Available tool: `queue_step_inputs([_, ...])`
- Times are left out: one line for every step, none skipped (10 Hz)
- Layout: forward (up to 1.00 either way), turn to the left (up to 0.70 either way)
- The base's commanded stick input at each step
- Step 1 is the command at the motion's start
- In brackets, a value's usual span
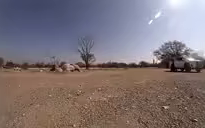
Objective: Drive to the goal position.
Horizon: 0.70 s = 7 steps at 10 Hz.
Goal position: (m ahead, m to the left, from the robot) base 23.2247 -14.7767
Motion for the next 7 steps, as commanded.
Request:
queue_step_inputs([0.5, 0.0])
queue_step_inputs([0.5, 0.0])
queue_step_inputs([0.5, 0.0])
queue_step_inputs([0.5, 0.0])
queue_step_inputs([0.5, 0.0])
queue_step_inputs([0.5, 0.0])
queue_step_inputs([0.5, 0.0])
